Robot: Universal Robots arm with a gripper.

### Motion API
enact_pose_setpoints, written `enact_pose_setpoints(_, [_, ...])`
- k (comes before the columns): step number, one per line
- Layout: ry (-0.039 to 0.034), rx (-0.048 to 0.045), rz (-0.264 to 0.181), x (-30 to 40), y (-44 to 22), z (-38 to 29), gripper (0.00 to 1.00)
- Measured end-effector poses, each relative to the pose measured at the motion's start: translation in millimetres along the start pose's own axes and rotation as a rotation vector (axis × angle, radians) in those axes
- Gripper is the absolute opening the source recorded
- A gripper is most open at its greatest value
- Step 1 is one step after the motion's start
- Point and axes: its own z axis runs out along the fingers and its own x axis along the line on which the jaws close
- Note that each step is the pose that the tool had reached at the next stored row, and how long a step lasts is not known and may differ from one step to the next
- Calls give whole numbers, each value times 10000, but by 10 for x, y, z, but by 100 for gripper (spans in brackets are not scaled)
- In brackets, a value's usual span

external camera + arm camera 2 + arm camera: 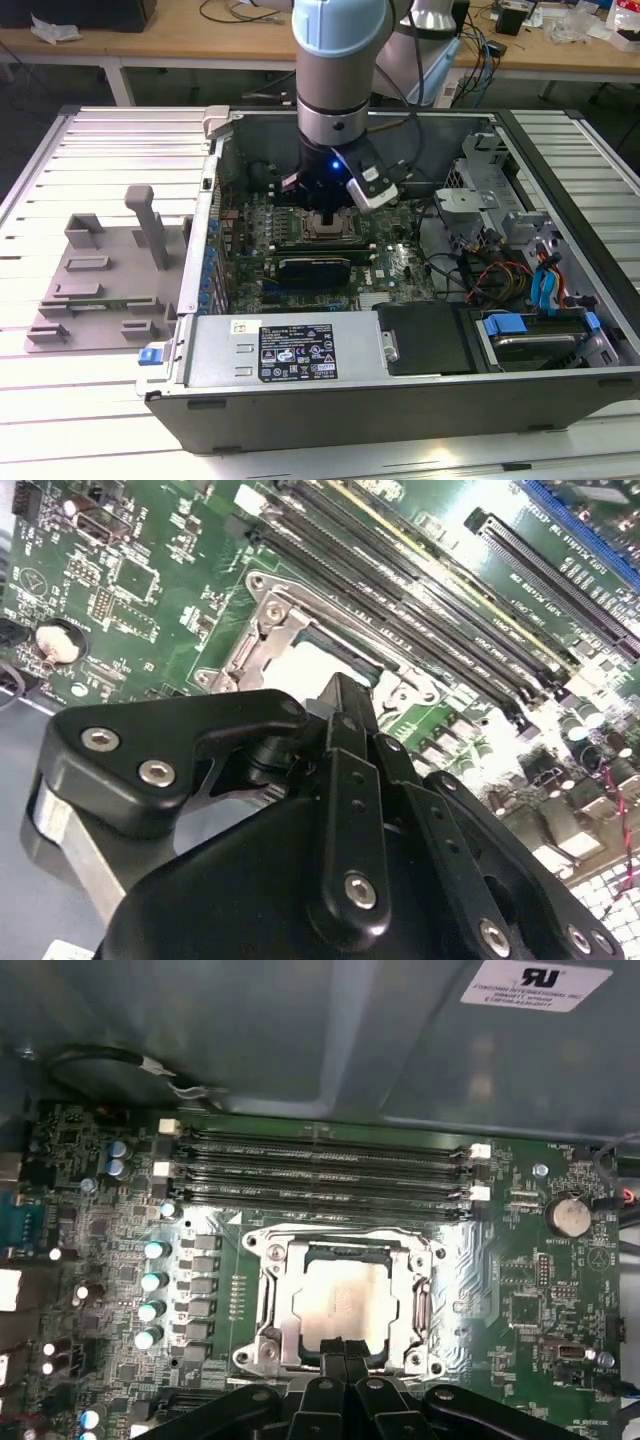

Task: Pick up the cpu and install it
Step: 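Install the second cpu locking lever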

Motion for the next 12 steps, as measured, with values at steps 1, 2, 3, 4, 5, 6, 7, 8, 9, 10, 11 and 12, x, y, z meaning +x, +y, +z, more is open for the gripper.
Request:
enact_pose_setpoints(1, [17,267,-14,-48,74,10,11])
enact_pose_setpoints(2, [19,296,-14,-74,88,13,11])
enact_pose_setpoints(3, [18,297,-13,-75,89,11,11])
enact_pose_setpoints(4, [18,298,-13,-76,92,-4,11])
enact_pose_setpoints(5, [17,296,-15,-77,92,-5,11])
enact_pose_setpoints(6, [17,296,-15,-77,92,-5,11])
enact_pose_setpoints(7, [18,297,-14,-77,92,-5,11])
enact_pose_setpoints(8, [18,297,-14,-76,92,-6,11])
enact_pose_setpoints(9, [18,297,-14,-76,92,-6,11])
enact_pose_setpoints(10, [18,297,-14,-76,92,-6,11])
enact_pose_setpoints(11, [18,297,-14,-76,92,-6,11])
enact_pose_setpoints(12, [18,298,-14,-76,92,-6,11])
